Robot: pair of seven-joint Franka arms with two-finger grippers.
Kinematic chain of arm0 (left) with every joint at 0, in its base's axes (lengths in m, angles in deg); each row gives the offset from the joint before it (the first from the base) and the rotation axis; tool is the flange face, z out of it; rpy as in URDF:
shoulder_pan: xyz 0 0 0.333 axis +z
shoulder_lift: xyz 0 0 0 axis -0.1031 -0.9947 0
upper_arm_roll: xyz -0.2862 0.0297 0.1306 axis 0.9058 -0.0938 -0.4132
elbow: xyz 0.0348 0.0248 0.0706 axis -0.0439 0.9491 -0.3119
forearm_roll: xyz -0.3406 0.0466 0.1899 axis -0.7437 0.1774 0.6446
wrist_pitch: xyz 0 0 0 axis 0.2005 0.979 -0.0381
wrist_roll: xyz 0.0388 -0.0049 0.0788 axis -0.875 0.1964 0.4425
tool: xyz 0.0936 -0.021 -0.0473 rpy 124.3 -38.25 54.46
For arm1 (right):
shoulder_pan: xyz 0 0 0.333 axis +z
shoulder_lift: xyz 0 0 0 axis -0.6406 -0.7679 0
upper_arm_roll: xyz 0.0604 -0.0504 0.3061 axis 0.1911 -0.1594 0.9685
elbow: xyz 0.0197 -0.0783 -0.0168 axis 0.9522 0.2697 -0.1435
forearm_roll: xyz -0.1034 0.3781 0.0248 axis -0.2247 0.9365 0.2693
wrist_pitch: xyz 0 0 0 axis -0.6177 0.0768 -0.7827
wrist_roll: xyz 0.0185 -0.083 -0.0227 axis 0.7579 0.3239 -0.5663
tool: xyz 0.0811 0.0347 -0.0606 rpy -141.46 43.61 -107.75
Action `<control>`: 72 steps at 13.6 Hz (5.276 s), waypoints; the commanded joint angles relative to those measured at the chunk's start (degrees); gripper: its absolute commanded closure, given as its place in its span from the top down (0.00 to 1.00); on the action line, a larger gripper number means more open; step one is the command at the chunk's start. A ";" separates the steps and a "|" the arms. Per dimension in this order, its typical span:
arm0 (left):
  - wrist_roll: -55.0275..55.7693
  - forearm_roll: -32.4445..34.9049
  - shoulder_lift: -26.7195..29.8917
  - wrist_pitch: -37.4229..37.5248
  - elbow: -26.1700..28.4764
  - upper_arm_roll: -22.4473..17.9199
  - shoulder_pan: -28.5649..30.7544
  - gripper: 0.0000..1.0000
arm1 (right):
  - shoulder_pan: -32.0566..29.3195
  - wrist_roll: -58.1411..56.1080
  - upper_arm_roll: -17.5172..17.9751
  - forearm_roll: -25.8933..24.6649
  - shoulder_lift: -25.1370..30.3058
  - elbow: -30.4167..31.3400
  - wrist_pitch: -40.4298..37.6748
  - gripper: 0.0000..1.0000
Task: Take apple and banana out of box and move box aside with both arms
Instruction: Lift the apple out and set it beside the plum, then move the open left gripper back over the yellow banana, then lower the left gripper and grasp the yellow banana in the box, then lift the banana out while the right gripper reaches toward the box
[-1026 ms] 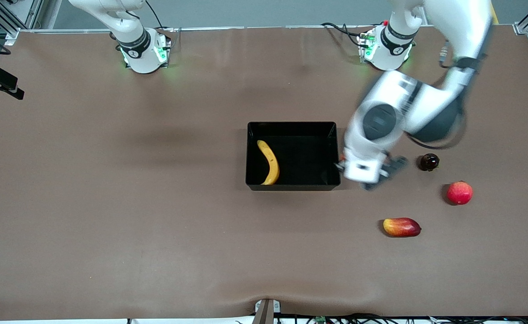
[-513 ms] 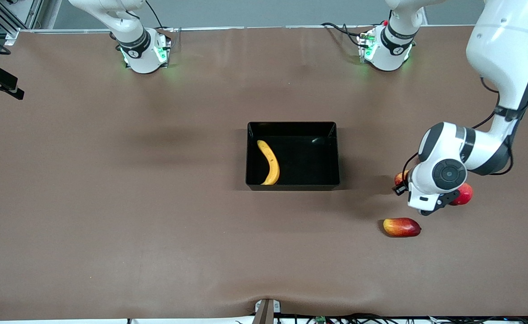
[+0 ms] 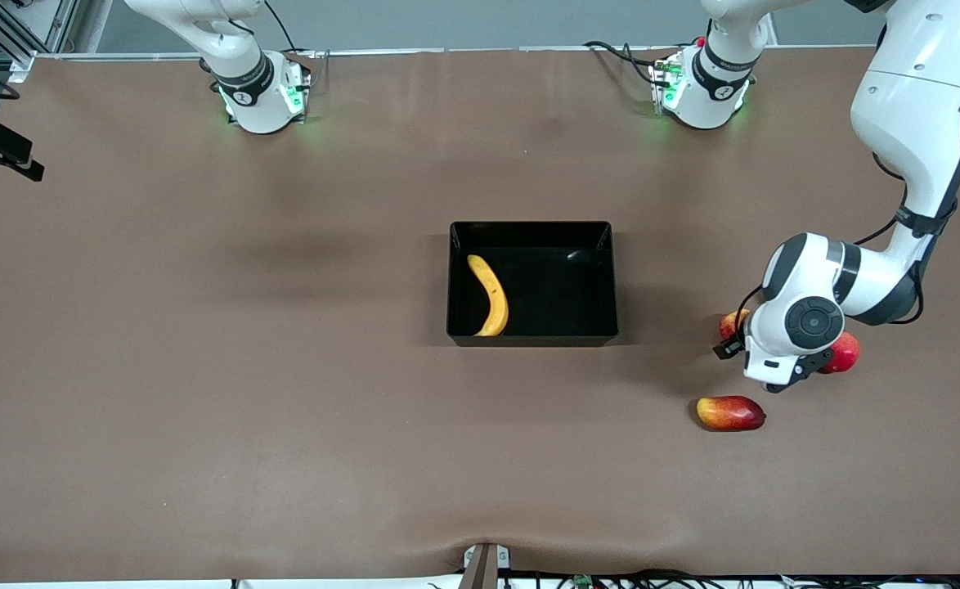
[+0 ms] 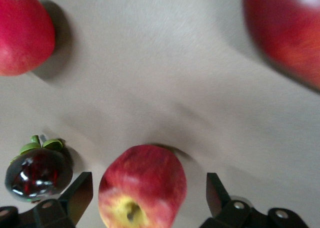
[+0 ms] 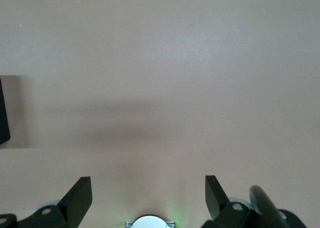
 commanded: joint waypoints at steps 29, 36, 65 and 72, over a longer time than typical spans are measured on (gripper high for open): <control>15.80 5.01 -16.49 -7.87 -11.74 13.49 -29.59 0.37 | -1.72 -0.39 0.80 0.66 -0.36 -0.76 0.13 1.00; 15.98 4.31 -13.85 -7.34 -11.74 13.93 -28.88 0.75 | -0.84 -0.74 1.06 0.66 -1.67 -0.93 0.05 1.00; 15.10 2.20 0.99 5.39 -11.92 16.57 -26.26 0.00 | 2.76 4.18 1.15 3.72 -6.33 -0.06 0.05 1.00; 4.93 2.02 4.70 11.73 -11.92 16.57 -9.40 0.00 | 12.85 15.74 1.15 10.77 -8.88 1.61 6.27 1.00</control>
